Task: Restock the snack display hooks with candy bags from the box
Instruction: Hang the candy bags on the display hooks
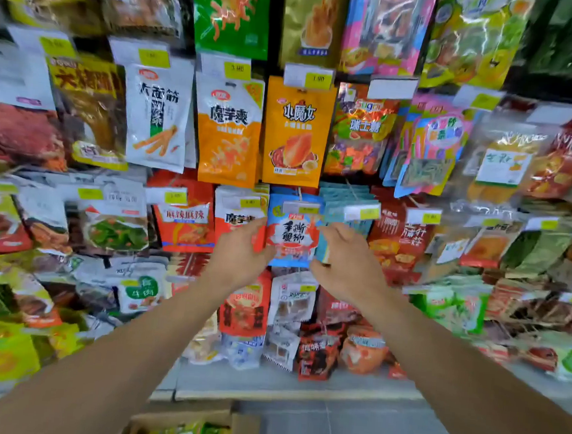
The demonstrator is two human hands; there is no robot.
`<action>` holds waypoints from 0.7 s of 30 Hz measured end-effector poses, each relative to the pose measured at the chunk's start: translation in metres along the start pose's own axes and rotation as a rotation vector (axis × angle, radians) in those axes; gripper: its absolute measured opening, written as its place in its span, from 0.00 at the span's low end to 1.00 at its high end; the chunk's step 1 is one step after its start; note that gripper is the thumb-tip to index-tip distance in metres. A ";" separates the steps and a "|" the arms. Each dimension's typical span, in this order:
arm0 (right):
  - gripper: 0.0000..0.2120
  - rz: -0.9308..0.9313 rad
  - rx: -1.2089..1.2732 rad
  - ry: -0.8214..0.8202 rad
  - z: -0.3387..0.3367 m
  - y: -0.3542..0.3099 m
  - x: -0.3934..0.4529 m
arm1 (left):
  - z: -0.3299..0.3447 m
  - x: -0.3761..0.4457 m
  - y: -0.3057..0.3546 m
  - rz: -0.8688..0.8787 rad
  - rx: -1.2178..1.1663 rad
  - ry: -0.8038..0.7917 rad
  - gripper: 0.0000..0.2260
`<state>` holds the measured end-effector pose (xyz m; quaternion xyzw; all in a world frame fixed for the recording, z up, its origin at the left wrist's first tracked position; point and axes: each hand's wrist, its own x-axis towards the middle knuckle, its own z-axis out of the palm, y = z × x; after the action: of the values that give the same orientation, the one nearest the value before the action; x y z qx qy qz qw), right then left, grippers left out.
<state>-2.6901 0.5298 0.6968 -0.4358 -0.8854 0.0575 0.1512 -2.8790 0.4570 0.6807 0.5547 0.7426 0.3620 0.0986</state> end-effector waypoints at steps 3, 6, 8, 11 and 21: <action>0.30 0.007 0.028 -0.089 0.029 -0.010 -0.037 | 0.010 -0.048 -0.024 -0.105 -0.041 -0.046 0.28; 0.30 0.022 0.073 -0.147 0.068 -0.020 -0.078 | 0.024 -0.100 -0.048 -0.192 -0.022 -0.118 0.28; 0.29 0.045 0.100 -0.222 0.095 -0.030 -0.103 | 0.028 -0.131 -0.063 -0.248 -0.018 -0.164 0.27; 0.29 0.068 0.103 -0.343 0.137 -0.049 -0.136 | 0.033 -0.173 -0.093 -0.344 -0.031 -0.220 0.25; 0.29 0.129 0.110 -0.657 0.261 -0.136 -0.155 | 0.015 -0.233 -0.234 -0.600 -0.154 -0.290 0.28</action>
<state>-2.7864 0.3318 0.4475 -0.4402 -0.8530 0.2520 -0.1226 -2.9620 0.2263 0.4587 0.3483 0.8215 0.2892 0.3468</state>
